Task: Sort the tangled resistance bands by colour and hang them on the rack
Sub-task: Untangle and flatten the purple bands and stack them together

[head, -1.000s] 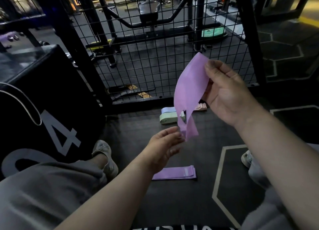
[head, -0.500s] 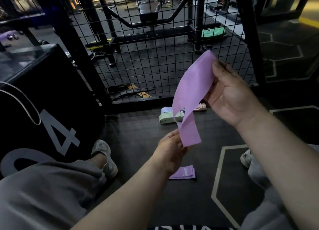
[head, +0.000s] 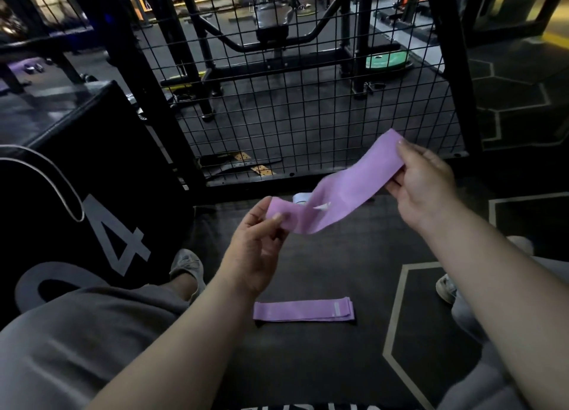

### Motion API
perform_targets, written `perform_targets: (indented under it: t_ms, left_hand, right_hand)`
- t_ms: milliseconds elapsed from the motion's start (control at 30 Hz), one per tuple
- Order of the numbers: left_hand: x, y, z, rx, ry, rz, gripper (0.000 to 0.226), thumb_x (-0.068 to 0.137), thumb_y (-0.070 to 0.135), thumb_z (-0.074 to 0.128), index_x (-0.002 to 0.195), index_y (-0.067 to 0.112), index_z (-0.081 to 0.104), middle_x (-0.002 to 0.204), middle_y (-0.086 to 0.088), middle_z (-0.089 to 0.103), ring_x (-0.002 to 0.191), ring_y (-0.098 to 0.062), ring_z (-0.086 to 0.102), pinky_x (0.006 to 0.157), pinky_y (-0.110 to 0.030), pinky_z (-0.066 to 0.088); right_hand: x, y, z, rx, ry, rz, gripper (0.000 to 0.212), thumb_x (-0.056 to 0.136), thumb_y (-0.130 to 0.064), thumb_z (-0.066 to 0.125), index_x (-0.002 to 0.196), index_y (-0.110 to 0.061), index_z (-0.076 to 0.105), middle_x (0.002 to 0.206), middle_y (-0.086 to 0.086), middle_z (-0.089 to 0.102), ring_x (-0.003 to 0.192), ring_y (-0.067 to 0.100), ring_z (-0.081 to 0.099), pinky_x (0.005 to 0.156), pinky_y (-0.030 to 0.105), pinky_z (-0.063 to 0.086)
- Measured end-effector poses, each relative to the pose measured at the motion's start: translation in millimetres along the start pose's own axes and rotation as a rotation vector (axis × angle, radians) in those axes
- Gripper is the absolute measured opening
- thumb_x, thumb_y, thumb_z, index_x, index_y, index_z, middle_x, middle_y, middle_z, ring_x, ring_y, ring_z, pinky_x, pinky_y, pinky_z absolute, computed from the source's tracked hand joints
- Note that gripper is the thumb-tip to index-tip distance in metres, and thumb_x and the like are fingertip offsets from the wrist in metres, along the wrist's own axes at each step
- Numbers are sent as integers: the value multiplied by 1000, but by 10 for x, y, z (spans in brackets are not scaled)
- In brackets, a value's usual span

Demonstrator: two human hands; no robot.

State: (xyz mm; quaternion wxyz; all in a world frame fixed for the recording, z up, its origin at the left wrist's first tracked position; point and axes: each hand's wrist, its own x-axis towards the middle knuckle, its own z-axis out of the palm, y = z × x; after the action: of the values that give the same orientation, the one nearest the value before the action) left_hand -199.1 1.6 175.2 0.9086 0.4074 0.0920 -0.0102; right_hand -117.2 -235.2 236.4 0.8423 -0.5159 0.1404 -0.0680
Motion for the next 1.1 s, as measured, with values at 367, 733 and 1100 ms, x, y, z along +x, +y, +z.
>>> perform_targets:
  t_ms: [367, 733, 1100]
  left_hand:
    - [161, 144, -183, 270, 472, 179, 8, 93, 24, 71, 94, 18, 66, 83, -1, 69, 73, -12, 61, 68, -27, 51]
    - [145, 497, 181, 849, 303, 576, 19, 94, 27, 70, 89, 9, 68, 77, -1, 66, 66, -8, 58, 62, -25, 53]
    - [196, 419, 546, 1275, -259, 511, 31, 84, 38, 74, 88, 8, 70, 81, -15, 69, 72, -15, 60, 66, -37, 53]
  right_hand:
    - [11, 59, -13, 12, 49, 43, 6, 97, -16, 63, 94, -21, 62, 100, 3, 72, 90, 16, 69, 74, 29, 59]
    - [78, 307, -120, -627, 45, 102, 12, 90, -14, 65, 102, -17, 66, 104, 9, 64, 91, 23, 58, 71, 27, 46]
    - [-478, 432, 105, -761, -932, -85, 50, 90, -6, 72, 137, -10, 53, 120, 11, 69, 112, 19, 66, 100, 32, 53]
